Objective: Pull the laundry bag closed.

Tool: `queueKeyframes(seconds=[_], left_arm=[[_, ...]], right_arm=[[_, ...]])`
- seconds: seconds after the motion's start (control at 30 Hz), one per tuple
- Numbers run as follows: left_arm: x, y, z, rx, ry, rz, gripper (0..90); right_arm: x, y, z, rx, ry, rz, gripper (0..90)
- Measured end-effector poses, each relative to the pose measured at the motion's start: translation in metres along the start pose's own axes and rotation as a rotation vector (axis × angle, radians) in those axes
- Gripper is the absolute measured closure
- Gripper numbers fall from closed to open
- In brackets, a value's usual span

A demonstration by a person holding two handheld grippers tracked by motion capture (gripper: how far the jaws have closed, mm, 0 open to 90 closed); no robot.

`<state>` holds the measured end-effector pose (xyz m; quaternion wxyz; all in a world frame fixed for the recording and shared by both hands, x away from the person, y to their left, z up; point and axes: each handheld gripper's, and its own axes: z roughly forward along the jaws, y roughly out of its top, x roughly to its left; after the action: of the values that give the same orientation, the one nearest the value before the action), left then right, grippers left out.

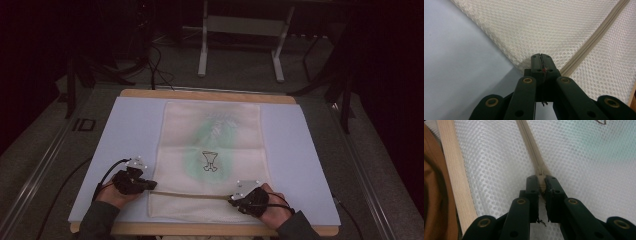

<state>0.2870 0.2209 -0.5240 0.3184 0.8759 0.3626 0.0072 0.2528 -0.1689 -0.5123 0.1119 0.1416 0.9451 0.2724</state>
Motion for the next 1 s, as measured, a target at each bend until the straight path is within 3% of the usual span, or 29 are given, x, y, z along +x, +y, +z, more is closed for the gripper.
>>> queueKeyframes(seconds=[1.0], left_arm=[[0.0, 0.0, 0.0, 0.002, 0.002, 0.001, 89.9]], right_arm=[[-0.013, -0.029, -0.019, 0.013, -0.033, 0.066, 82.2]])
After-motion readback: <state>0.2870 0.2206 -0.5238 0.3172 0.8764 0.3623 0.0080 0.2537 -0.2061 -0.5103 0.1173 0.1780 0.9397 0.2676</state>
